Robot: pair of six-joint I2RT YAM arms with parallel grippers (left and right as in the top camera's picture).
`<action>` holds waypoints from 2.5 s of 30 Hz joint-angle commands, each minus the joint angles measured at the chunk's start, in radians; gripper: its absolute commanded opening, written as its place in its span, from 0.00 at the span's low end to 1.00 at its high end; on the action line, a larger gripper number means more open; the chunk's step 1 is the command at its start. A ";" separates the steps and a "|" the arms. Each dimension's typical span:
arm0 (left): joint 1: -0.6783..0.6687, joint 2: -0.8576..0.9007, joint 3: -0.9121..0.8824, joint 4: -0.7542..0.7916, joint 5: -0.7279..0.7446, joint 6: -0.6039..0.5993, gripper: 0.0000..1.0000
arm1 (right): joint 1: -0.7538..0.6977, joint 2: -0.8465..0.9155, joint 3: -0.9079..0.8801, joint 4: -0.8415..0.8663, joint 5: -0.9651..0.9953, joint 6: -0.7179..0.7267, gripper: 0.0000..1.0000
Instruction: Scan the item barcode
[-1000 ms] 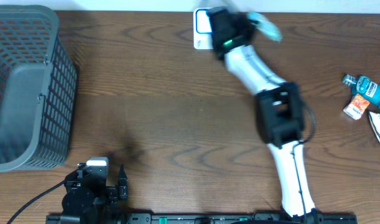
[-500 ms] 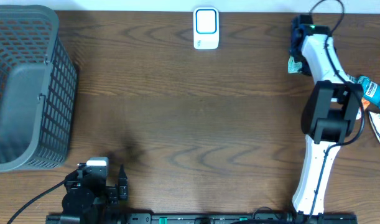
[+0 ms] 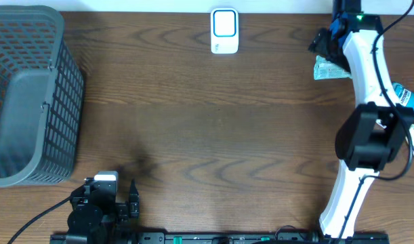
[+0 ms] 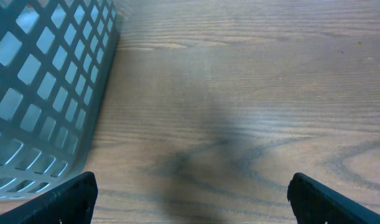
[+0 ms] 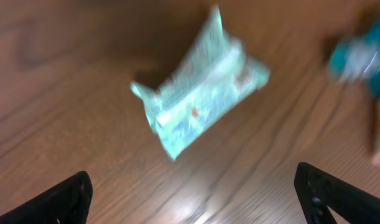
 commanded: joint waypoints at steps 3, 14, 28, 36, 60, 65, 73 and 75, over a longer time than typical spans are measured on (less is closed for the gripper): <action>0.002 -0.001 0.000 -0.001 -0.008 -0.001 0.98 | -0.002 0.144 -0.011 -0.002 -0.056 0.358 0.99; 0.002 -0.001 0.000 -0.001 -0.008 -0.001 0.98 | -0.019 0.185 -0.011 0.150 0.049 0.427 0.99; 0.002 -0.001 0.000 -0.001 -0.008 -0.001 0.98 | -0.135 0.221 -0.011 0.137 0.091 0.383 0.25; 0.002 -0.001 0.000 -0.001 -0.008 -0.001 0.98 | -0.254 0.193 -0.010 -0.088 0.157 0.357 0.14; 0.002 -0.001 0.000 -0.001 -0.008 -0.001 0.98 | -0.375 -0.691 -0.010 0.044 -0.939 -0.550 0.99; 0.002 -0.001 0.000 -0.001 -0.008 -0.001 0.98 | -0.375 -0.926 -0.010 0.080 -0.913 -0.544 0.99; 0.002 -0.001 0.000 -0.002 -0.008 -0.001 0.98 | -0.375 -1.222 -0.010 0.079 -0.913 -0.544 0.99; 0.002 -0.001 0.000 -0.001 -0.008 -0.001 0.98 | -0.375 -1.286 -0.010 0.074 -0.913 -0.544 0.99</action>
